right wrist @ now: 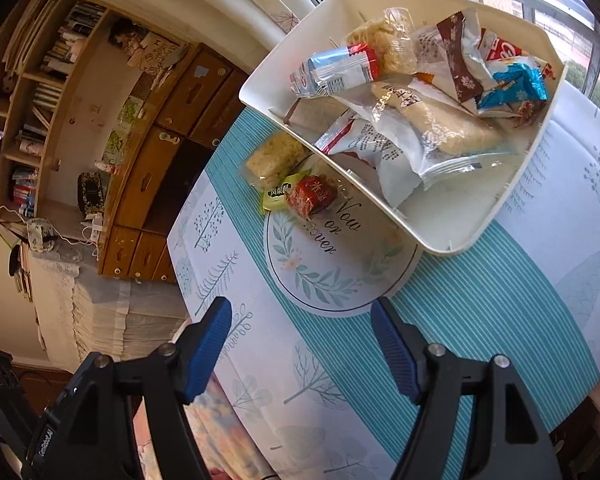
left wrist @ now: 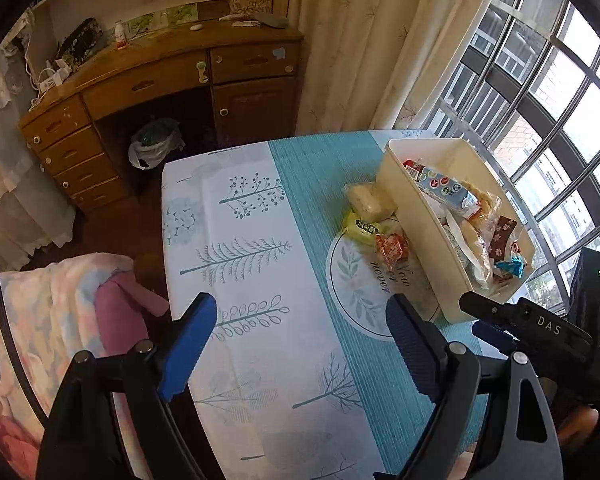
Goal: Organize snacks
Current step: 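Reach the left gripper to the clear bag of crumbly cake while the right reaches the red candy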
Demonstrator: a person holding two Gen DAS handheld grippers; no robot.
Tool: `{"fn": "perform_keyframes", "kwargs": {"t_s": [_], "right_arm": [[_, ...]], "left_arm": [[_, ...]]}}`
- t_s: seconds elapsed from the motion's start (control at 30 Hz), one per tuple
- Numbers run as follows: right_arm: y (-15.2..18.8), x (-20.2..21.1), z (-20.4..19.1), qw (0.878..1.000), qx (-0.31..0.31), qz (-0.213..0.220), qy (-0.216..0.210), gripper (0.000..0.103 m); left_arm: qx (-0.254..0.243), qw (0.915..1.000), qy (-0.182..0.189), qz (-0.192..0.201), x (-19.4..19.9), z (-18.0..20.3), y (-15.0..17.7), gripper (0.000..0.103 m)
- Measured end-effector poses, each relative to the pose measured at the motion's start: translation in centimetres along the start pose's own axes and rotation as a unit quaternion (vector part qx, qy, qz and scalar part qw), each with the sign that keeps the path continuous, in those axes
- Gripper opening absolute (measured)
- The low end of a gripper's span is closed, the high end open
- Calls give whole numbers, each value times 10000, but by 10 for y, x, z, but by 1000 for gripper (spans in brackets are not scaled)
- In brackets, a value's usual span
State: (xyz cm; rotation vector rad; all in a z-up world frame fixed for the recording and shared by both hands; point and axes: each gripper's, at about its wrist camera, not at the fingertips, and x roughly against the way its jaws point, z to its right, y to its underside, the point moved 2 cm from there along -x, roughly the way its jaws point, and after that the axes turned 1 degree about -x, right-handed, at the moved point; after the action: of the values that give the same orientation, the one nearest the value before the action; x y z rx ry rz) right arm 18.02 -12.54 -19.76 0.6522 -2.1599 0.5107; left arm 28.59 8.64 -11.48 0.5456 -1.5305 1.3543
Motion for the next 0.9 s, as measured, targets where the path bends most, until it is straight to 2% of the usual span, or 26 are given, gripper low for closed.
{"fn": "perform_keyframes", "kwargs": {"t_s": [0.27, 0.5, 0.77, 0.9], "right_arm": [[-20, -25, -4, 9985, -509, 86, 207, 73], [-33, -43, -19, 9977, -492, 280, 381, 73], [-44, -65, -29, 9952, -87, 537, 808, 73], [-42, -75, -32, 9933, 63, 631, 961, 73]], "left_arm": [[-553, 9979, -163, -280, -41, 18, -61, 88], [-1223, 9910, -176, -517, -81, 42, -106, 91], [-1844, 9783, 13, -943, -142, 73, -132, 92], [-1935, 9737, 25, -1198, -177, 84, -136, 92]]}}
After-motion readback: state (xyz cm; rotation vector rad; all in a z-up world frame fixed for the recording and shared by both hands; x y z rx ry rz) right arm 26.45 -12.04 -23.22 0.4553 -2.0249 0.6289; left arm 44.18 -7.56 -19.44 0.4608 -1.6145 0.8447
